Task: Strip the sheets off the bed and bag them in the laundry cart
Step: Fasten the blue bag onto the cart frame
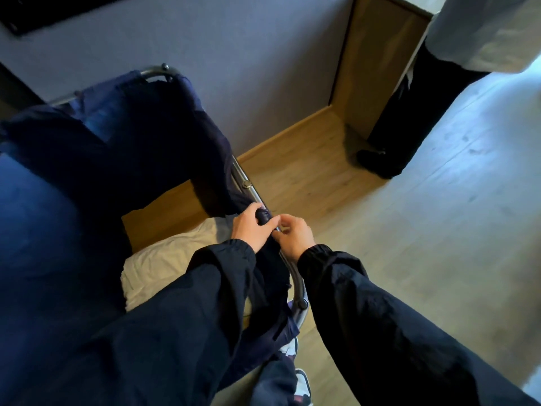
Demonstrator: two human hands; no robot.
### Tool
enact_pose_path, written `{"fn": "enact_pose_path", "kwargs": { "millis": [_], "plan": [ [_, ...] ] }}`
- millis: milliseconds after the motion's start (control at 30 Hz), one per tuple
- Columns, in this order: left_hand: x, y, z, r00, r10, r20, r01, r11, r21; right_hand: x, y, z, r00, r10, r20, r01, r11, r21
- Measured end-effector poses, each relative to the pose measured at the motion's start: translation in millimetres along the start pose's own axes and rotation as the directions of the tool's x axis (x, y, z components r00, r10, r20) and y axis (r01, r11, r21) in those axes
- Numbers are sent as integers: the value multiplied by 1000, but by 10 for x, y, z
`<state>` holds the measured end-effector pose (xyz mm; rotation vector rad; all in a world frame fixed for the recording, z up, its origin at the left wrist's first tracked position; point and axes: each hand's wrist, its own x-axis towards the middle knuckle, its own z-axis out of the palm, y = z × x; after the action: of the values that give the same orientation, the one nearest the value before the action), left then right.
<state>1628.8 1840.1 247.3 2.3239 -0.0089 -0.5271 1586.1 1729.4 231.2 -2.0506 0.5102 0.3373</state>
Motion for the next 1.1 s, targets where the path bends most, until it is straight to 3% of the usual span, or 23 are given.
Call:
{"fn": "enact_pose_path", "kwargs": {
  "millis": [100, 300, 400, 500, 567, 667, 833, 967, 1100],
  "plan": [
    [67, -39, -54, 999, 7, 50, -6, 1000, -23, 21, 53, 44, 998, 57, 8, -57, 988, 141],
    [196, -201, -23, 991, -135, -20, 129, 973, -189, -112, 28, 110, 990, -34, 138, 14, 990, 139],
    [209, -199, -2, 992, -125, -28, 120, 983, -141, -59, 36, 27, 993, 18, 116, -48, 964, 262],
    [196, -134, -50, 993, -49, -110, 39, 995, -93, 91, 106, -63, 997, 73, 36, -81, 943, 323],
    [170, -118, -106, 982, -70, -176, 54, 994, -96, 162, 187, -99, 994, 102, 45, -112, 927, 358],
    [163, -123, -136, 965, -135, -224, 114, 988, -105, 187, 265, -237, 985, 94, 144, -135, 942, 308],
    [366, 71, -29, 966, -139, -220, 131, 990, -53, 356, 292, -271, 972, -5, 233, -44, 977, 206],
    [606, 278, 26, 928, -134, -348, 181, 978, 106, 560, 172, -300, 949, -95, 302, 63, 991, 114],
    [885, 371, -22, 866, -234, -443, 310, 944, 109, 729, 23, -428, 914, -165, 372, 167, 986, 26]
  ]
}}
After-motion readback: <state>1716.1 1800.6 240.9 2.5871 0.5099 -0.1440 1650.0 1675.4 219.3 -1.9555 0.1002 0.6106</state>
